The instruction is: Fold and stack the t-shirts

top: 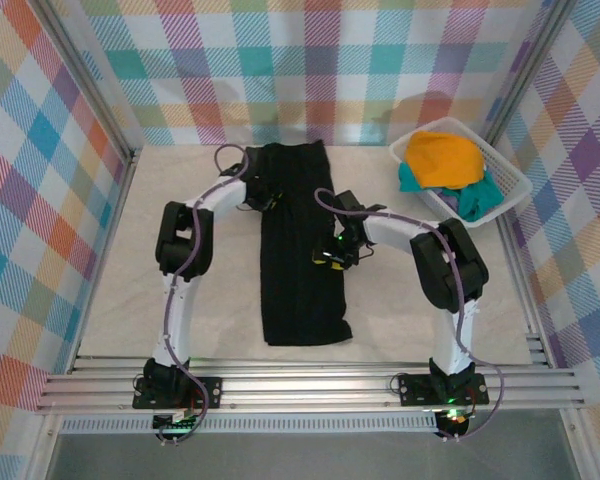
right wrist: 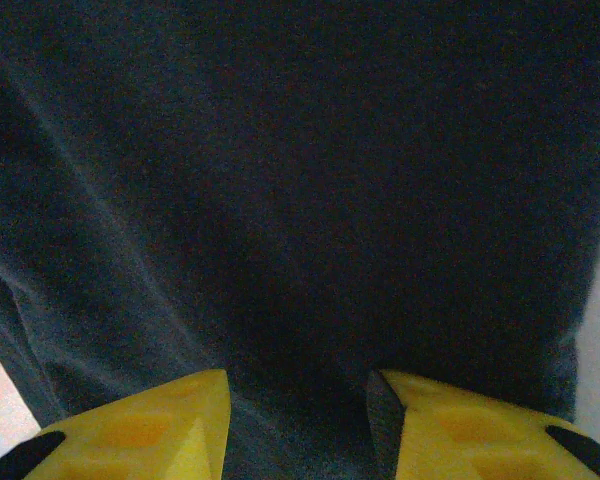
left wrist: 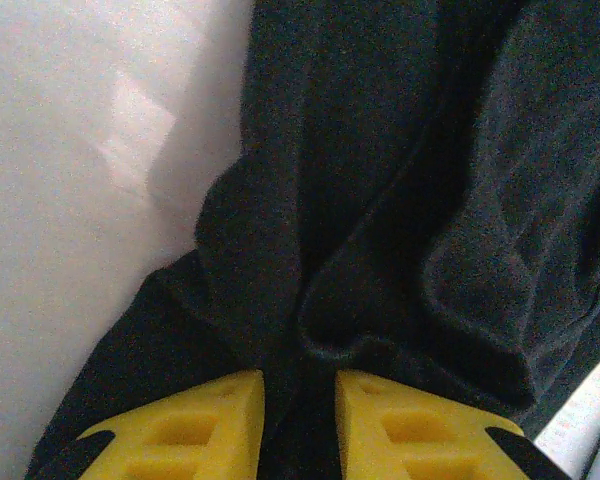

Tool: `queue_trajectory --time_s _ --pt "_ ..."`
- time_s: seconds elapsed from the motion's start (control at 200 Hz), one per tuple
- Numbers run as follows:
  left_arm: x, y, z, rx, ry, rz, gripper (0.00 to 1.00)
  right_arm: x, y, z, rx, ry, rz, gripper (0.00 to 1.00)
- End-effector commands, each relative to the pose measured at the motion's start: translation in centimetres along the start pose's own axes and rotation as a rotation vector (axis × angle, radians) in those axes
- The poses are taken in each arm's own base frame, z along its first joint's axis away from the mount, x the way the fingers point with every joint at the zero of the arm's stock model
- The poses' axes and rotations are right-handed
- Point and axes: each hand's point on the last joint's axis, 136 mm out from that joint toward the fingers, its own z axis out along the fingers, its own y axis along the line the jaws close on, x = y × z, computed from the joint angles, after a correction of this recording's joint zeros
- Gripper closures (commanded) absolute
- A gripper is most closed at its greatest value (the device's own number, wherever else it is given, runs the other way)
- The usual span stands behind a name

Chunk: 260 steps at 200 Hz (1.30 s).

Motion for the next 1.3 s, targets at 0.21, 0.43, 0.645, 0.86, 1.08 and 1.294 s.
queue_trajectory --time_s 0.21,0.43,0.645,0.86,1.08,1.294 --pt "-0.1 1.1 1.4 -0.089 0.029 0.020 0.73 -1.0 -6.0 -0.4 0.218 -0.017 0.156 0.57" --pt "-1.4 -2.6 -1.9 -0.011 -0.008 0.078 0.70 -2.1 -3.1 -2.3 0.089 -0.057 0.106 0.54" --pt "-0.3 -4.3 -16.5 -0.061 -0.215 0.275 0.56 -0.7 -0.1 -8.2 -0.010 -0.157 0.043 0.48" --pt "18.4 7.8 -21.4 -0.121 0.313 0.461 0.60 6.9 -4.4 -10.7 0.032 -0.112 0.079 0.48" --pt "29.7 19.4 -23.6 -0.202 0.557 0.594 0.52 15.2 -8.8 -9.0 0.073 0.022 0.122 0.48" --pt "31.3 21.0 -20.3 -0.247 0.555 0.629 0.49 15.7 -9.3 -7.2 0.122 0.029 0.075 0.48"
